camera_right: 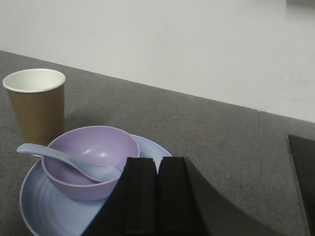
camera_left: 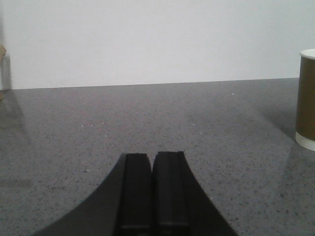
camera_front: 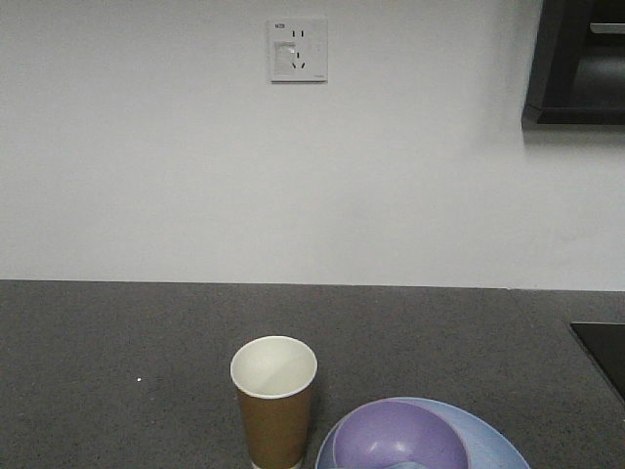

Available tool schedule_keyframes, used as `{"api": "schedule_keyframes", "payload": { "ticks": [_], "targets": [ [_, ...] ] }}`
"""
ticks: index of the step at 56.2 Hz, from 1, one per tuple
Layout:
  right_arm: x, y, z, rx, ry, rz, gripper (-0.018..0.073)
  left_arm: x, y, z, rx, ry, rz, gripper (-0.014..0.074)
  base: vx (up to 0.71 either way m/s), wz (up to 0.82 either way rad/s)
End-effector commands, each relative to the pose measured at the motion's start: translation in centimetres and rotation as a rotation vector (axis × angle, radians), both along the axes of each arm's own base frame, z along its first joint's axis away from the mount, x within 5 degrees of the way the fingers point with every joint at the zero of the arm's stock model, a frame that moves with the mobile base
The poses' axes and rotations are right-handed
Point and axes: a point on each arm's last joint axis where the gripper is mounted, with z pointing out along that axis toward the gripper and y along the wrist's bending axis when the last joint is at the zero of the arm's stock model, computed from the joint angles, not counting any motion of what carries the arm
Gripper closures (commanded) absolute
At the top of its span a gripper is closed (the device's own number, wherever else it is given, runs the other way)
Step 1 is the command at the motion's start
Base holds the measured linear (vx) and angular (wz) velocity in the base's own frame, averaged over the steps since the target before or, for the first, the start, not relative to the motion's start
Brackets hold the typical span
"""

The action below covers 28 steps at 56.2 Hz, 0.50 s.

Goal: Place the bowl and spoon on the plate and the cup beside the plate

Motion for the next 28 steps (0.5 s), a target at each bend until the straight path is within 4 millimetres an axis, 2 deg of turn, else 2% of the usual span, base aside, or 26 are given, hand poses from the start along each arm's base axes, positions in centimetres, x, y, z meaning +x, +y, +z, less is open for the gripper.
{"api": "schedule_keyframes", "payload": {
  "ticks": [1, 11, 19, 24, 28],
  "targets": [
    [0.5, -0.4, 0.4, 0.063, -0.107, -0.061, 0.0568, -0.2, -0.1, 1.6, -0.02, -0.105, -0.008, 0.0602, 0.0, 0.0],
    [0.2, -1.4, -4.1, 0.17, -0.162, -0.189, 0.0568, -0.2, -0.1, 1.6, -0.02, -0.105, -0.008, 0.0602, 0.0, 0.0],
    [-0.7, -2.1, -8.0, 0.163, -0.184, -0.279, 0.0568, -0.2, -0.1, 1.6, -0.02, -0.105, -0.008, 0.0602, 0.0, 0.0],
    [-1.4, -2.1, -9.6, 0.123, -0.222, -0.28, 0.0568, -0.2, -0.1, 1.6, -0.02, -0.105, -0.008, 0.0602, 0.0, 0.0],
    [-1.8, -2.2, -9.9, 0.116, -0.21, -0.287, 0.0568, -0.2, -0.1, 1.6, -0.02, -0.105, -0.008, 0.0602, 0.0, 0.0]
  ]
}}
